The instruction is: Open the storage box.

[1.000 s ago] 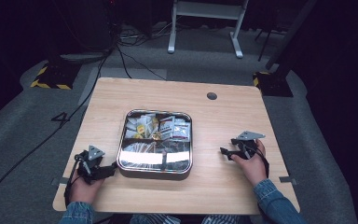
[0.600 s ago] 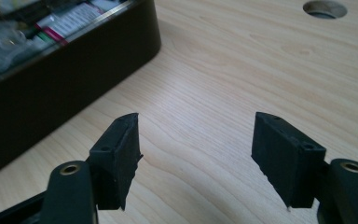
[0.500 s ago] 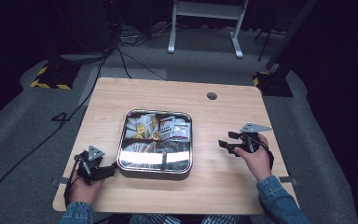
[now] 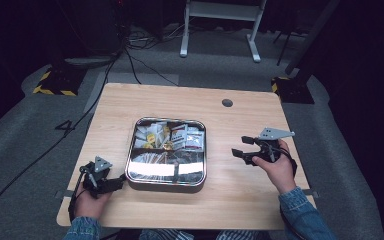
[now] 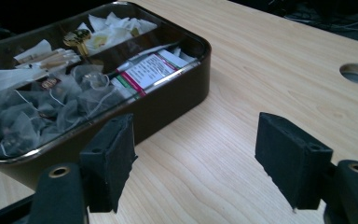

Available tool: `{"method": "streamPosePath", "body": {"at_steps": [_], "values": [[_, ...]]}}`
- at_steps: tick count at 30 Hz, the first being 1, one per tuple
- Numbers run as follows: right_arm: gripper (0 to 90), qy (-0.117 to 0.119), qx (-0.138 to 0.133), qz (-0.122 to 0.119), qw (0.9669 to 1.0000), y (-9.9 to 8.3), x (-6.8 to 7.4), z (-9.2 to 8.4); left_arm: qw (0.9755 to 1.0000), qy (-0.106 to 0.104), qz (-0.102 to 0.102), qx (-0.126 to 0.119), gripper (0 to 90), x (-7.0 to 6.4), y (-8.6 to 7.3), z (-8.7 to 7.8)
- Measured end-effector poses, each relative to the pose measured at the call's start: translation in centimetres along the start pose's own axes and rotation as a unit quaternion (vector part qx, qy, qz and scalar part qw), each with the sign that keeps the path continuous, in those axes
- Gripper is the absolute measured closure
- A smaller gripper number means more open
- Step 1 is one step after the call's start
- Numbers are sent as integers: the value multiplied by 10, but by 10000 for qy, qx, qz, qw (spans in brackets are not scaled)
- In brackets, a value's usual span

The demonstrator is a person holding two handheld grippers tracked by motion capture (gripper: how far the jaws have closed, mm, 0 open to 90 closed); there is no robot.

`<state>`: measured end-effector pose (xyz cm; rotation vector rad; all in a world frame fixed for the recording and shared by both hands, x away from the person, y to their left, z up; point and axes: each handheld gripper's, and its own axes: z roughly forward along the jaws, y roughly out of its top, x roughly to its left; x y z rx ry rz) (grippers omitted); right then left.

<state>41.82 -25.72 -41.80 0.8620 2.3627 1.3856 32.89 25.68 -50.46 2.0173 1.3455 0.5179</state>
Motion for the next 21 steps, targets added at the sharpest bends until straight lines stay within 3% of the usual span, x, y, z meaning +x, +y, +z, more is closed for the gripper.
{"method": "streamPosePath", "body": {"at_steps": [11,16,21], "values": [[264,390,87,-271,9988,38,19,15,10000,-14,9,-4,255,1,1,1],[248,601,256,-449,9969,58,32,37,10000,-28,19,6,257,2,2,1],[263,717,466,-530,9949,66,36,57,10000,-31,18,8,258,2,2,1]]}}
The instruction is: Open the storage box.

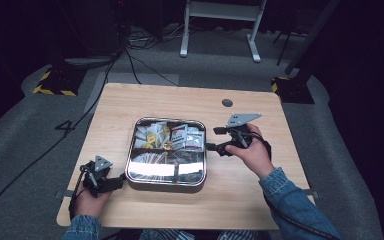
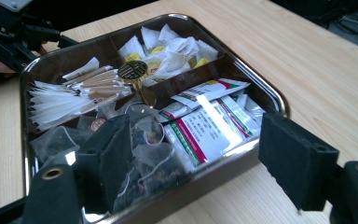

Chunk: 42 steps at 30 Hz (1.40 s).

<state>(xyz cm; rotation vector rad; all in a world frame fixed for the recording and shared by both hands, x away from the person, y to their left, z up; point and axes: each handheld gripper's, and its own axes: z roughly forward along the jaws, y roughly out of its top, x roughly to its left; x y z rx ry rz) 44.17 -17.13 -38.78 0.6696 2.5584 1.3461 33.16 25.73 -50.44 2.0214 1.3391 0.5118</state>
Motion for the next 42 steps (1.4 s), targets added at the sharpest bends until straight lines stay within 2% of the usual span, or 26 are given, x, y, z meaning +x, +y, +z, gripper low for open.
{"method": "streamPosePath", "body": {"at_steps": [3,8,11,14,18,21,29,32,36,39,40,42], "values": [[261,69,80,-9,9999,7,0,19,10000,-7,-5,3,257,0,0,0],[260,114,140,-152,9997,15,4,33,10000,2,-4,-4,258,0,0,0],[322,264,436,-217,9985,22,10,45,10000,1,-3,3,258,0,0,0],[340,283,474,-316,9980,26,14,54,10000,2,-5,1,259,0,0,0],[345,374,491,-247,9978,30,18,65,10000,0,0,4,258,0,0,0],[377,562,575,-226,9965,31,19,76,10000,0,-3,2,258,0,0,0],[355,833,427,-326,9951,31,25,99,10000,11,-2,-22,263,0,1,1],[313,786,449,-363,9952,30,28,107,10000,11,-2,-21,265,0,1,1],[319,788,378,-238,9959,28,28,118,10000,11,-1,-21,265,0,1,1],[401,729,390,-425,9957,27,31,125,10000,12,-2,-21,265,0,1,1],[449,722,374,-440,9957,27,32,127,10000,12,0,-21,265,0,1,1],[481,778,398,-476,9950,26,34,131,10000,15,1,-20,265,0,1,1]]}}
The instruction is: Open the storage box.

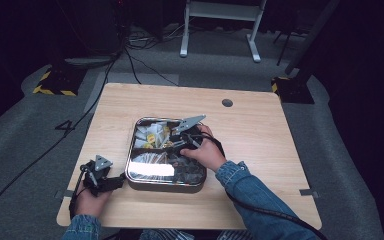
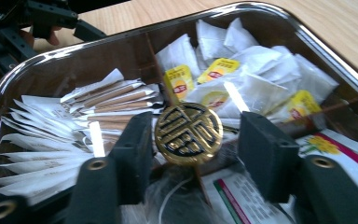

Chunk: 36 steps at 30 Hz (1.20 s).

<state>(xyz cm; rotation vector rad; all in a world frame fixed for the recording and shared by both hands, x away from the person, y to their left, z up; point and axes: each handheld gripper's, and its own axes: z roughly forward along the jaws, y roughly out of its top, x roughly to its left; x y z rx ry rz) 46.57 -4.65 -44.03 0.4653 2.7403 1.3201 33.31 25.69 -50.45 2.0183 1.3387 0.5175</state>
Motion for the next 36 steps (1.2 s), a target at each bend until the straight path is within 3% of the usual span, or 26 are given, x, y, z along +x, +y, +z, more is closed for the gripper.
{"method": "streamPosePath", "body": {"at_steps": [5,9,36], "values": [[569,-20,224,-244,9994,3,3,5,10000,2,-1,-1,265,0,0,0],[576,-112,240,-375,9989,3,6,6,10000,1,1,0,266,0,0,0],[586,-203,206,-240,9993,3,8,5,10000,-6,-8,-2,266,0,0,0]]}}
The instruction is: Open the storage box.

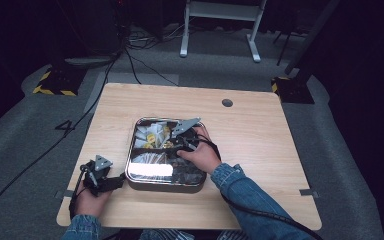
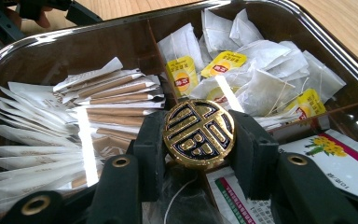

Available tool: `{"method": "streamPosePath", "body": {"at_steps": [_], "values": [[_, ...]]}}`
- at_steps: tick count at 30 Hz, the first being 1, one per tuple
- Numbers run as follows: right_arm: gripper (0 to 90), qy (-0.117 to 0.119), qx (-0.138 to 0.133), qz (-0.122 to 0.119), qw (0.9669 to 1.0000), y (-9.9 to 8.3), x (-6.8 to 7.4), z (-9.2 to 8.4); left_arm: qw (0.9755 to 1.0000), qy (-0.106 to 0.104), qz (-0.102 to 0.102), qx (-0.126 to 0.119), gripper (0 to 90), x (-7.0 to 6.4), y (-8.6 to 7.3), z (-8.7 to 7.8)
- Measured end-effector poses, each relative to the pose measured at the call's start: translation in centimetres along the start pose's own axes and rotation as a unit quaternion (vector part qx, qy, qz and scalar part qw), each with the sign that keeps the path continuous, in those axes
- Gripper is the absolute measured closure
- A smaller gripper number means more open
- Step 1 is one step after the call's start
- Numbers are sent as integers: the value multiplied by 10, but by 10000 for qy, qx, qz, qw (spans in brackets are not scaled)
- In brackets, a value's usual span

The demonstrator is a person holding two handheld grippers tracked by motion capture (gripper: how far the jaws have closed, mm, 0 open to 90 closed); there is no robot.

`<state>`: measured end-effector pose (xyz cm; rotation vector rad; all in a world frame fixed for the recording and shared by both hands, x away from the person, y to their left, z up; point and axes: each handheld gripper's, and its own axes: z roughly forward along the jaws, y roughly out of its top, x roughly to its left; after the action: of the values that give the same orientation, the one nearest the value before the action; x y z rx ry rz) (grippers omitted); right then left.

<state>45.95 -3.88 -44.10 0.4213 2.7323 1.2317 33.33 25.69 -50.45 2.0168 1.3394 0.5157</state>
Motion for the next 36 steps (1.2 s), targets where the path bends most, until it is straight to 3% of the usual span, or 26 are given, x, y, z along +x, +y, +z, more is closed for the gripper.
{"method": "streamPosePath", "body": {"at_steps": [8,14,24,36], "values": [[586,-52,24,4,10000,4,2,-3,10000,0,1,2,266,0,0,0],[586,-34,-134,0,9999,17,3,-16,10000,1,-1,-1,266,0,0,0],[586,-182,-357,-120,9991,31,0,-48,10000,-10,6,-5,265,0,0,0],[586,-295,-482,-84,9984,34,-11,-85,10000,-8,21,6,265,0,0,0]]}}
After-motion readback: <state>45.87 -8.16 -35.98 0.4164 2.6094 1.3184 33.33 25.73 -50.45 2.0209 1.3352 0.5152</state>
